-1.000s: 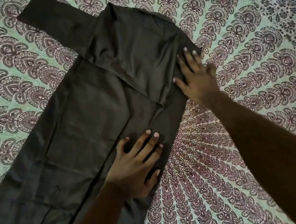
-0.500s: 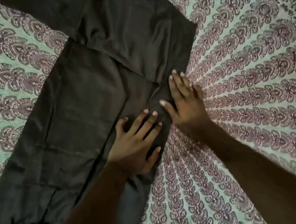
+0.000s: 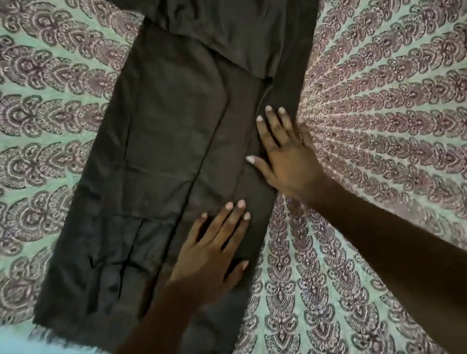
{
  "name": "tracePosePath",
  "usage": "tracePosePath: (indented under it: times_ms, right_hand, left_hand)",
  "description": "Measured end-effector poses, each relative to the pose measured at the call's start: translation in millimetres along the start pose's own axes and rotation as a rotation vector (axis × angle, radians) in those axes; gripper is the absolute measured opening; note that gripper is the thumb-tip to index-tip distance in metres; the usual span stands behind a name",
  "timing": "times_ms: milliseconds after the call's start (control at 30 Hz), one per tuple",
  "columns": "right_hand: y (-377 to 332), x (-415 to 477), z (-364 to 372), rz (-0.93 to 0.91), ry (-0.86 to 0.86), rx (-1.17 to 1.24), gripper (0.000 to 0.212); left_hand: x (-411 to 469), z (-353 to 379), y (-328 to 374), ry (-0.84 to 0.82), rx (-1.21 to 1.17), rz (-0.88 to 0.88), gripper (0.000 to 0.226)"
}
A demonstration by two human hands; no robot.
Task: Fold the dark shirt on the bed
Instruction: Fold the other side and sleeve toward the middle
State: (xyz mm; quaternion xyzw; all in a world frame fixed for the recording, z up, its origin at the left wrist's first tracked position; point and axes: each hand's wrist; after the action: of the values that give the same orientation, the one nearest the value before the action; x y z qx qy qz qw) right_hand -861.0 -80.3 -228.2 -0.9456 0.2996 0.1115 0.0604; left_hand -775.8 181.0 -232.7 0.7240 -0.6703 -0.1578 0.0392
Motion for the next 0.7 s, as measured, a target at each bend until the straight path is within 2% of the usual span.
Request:
tracePosePath:
  times_ms: [267,400,500,567,633,700]
  right_hand:
    - [-79.2,-95.8,26.5,-0.012,-0.031,0.033,0.074]
    - [-117.1,-159.8,41.8,-0.066,-0.068,0.06,0.071]
    - [-139.4,-207.6,55.3,-0.115,-0.069,0.095,0.069]
    - [-155.0,-234.1,60.1,-0.17,-0.063,0.088,0.066]
    - [-162.2,-257.6,61.2,-0.253,-0.036,0.09,0.06]
    - [-157.3,-275.2,57.7,-0.327,0.016,0.197,0.052]
  left_hand:
    - [-115.8,18.4,18.5,-0.029,-0.011,-0.054,0.074]
    - [-110.3,4.0,18.8,0.164,-0.089,-0.158,0.049]
    - [-73.3,-16.1,5.7,0.237,-0.125,-0.258,0.05]
    - [-47.4,-22.7,-4.2,0.187,-0.081,-0.216,0.055]
    - [-29.6,-17.6,-8.5,0.084,-0.019,-0.077,0.059]
    - [-25.6,-7.6,-9.0,-0.005,0.044,0.053,0.064]
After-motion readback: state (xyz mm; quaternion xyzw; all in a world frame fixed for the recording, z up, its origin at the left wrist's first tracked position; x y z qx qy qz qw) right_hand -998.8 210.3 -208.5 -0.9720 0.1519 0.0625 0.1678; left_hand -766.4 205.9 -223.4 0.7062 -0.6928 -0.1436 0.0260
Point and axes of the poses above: each hand's wrist, its own x-axis towards the middle knuckle, its own z-axis out of the palm, y = z × x
